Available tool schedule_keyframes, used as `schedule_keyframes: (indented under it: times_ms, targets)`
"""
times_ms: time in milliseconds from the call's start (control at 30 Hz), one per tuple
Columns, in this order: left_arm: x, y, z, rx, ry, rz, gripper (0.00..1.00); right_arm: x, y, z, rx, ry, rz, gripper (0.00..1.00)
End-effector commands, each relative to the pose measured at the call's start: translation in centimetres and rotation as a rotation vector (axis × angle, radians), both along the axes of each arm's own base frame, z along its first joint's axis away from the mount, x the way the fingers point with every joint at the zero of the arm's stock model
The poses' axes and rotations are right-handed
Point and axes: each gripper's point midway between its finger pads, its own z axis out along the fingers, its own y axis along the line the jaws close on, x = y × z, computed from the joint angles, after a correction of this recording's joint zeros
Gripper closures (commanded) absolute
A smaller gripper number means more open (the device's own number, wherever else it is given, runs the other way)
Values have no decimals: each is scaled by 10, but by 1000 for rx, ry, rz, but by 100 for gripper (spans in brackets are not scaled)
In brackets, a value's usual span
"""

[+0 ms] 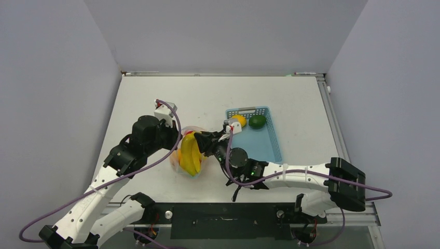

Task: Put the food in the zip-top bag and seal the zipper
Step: Place the fake fruit in the zipper food storage bag.

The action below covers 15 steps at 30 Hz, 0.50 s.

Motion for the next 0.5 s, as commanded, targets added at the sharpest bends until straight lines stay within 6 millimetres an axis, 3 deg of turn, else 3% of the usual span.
schedule_keyframes:
  times_ms: [0,467]
  targets:
    - [7,-2,17,-41,-62,7,100,2,5,4,21,14,-30,95]
    - [6,-7,17,-49,-56,-22,100,26,14,-12,36,168,-209,95]
